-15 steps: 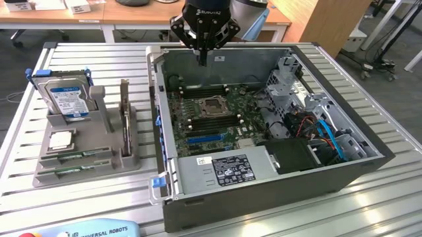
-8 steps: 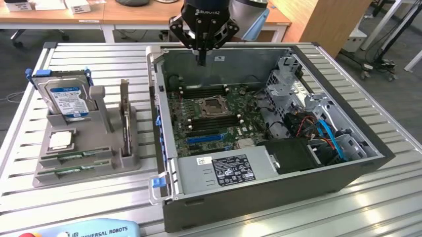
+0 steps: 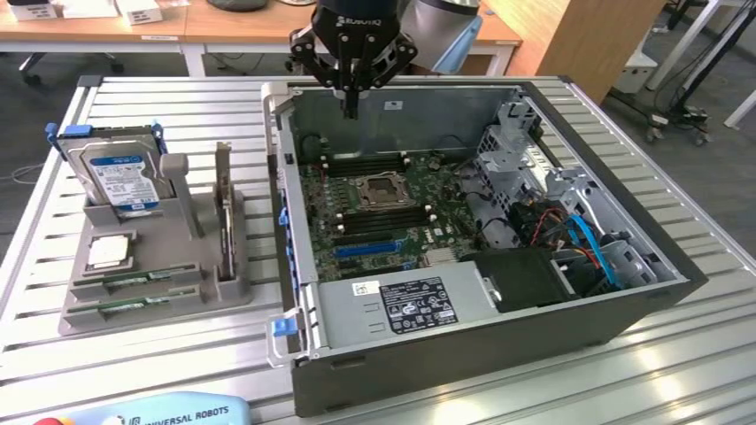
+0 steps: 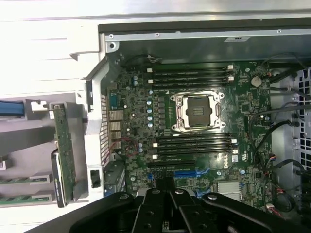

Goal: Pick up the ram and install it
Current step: 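Reach for the ram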

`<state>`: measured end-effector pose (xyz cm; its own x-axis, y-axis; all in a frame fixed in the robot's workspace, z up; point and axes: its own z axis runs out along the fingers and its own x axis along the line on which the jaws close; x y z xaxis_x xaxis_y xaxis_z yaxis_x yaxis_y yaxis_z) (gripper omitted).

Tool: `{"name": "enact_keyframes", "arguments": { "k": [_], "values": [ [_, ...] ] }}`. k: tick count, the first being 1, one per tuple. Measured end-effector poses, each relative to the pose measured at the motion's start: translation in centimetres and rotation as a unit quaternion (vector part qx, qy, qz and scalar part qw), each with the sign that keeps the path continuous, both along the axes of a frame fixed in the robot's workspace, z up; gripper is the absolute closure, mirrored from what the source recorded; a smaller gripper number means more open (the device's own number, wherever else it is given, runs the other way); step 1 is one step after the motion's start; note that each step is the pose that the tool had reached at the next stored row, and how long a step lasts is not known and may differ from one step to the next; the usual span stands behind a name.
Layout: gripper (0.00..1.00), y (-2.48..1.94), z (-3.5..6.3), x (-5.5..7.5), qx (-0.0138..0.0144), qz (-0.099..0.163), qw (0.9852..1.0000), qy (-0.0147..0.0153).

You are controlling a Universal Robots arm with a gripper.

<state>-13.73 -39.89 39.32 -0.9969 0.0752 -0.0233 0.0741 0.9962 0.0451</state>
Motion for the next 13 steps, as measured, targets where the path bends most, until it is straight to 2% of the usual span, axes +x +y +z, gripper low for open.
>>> {"name": "enact_keyframes", "arguments": {
  "k": [13],
  "values": [
    [0.90,0.00,-0.03,-3.7,0.0000,0.000,1.0000,0.0000]
  ]
}}
